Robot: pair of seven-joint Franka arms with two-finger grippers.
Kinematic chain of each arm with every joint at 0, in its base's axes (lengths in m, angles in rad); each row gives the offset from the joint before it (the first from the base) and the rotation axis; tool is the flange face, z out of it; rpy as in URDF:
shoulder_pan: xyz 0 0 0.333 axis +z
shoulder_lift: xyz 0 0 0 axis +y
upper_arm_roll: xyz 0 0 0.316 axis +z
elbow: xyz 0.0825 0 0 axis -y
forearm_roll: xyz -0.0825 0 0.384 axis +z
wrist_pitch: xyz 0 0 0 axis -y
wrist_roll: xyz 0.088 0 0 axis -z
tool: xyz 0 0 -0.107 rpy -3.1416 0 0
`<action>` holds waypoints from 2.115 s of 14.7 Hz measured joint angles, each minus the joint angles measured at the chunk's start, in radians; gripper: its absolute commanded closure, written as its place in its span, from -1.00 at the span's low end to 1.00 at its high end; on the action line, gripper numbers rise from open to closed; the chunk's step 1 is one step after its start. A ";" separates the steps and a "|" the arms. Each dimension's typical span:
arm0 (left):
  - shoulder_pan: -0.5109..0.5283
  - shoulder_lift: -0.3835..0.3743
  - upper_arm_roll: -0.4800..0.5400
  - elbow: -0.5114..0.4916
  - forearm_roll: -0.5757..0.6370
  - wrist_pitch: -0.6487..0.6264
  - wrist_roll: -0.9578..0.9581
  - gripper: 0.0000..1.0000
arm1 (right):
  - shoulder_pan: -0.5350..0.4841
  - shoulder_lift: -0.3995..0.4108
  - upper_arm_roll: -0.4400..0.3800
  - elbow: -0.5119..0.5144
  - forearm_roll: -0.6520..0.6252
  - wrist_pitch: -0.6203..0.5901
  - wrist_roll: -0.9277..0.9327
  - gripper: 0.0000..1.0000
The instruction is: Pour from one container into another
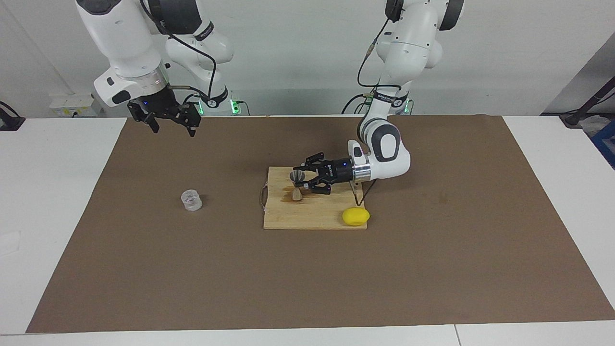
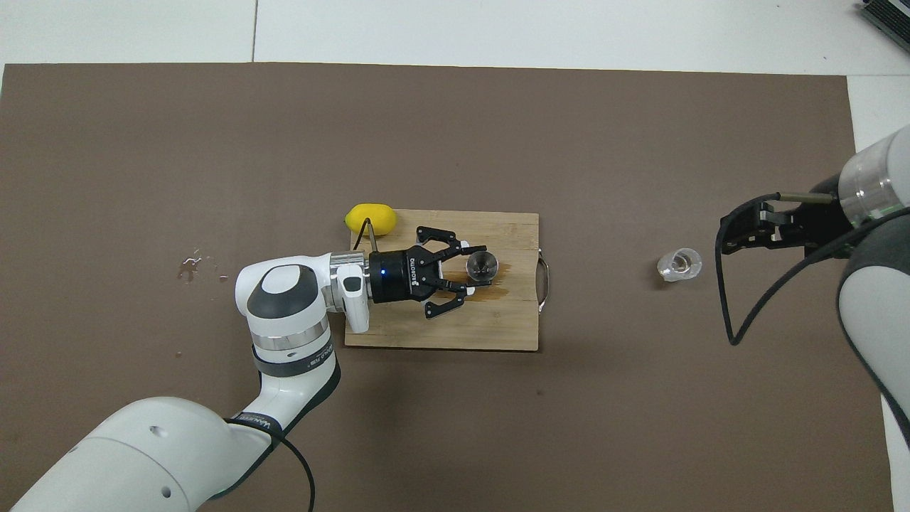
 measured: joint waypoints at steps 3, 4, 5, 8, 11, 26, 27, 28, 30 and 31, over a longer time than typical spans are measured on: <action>0.000 0.000 0.000 -0.002 0.000 0.014 0.002 0.21 | -0.001 0.000 0.000 0.000 0.000 0.005 0.000 -0.97; 0.000 0.000 0.000 -0.003 0.000 0.018 0.002 0.18 | -0.002 0.000 0.000 0.000 0.000 0.018 0.000 -0.97; 0.000 0.000 0.000 -0.003 0.000 0.018 0.002 0.06 | -0.003 0.000 0.000 0.000 0.000 0.032 0.000 -0.97; 0.000 0.000 0.000 -0.003 -0.001 0.021 0.003 -0.99 | -0.004 0.000 0.000 0.000 0.000 0.044 0.000 -0.96; 0.000 0.000 0.000 -0.004 -0.001 0.031 0.003 -1.00 | -0.005 0.000 -0.001 -0.001 0.000 0.044 0.047 -0.93; 0.184 -0.053 0.025 -0.084 0.153 -0.093 0.005 -1.00 | -0.252 0.087 -0.007 -0.114 0.342 0.081 0.704 -0.95; 0.213 -0.062 0.025 -0.092 0.192 -0.110 0.005 -1.00 | -0.273 0.109 -0.007 -0.121 0.372 0.083 0.709 -0.95; 0.240 -0.070 0.026 -0.097 0.232 -0.123 0.005 -1.00 | -0.294 0.134 -0.008 -0.129 0.399 0.086 0.709 -0.95; 0.295 -0.080 0.027 -0.101 0.314 -0.149 0.005 -1.00 | -0.336 0.186 -0.009 -0.156 0.450 0.124 0.709 -0.96; 0.323 -0.085 0.027 -0.101 0.360 -0.164 0.005 -1.00 | -0.348 0.208 -0.009 -0.171 0.468 0.140 0.709 -0.96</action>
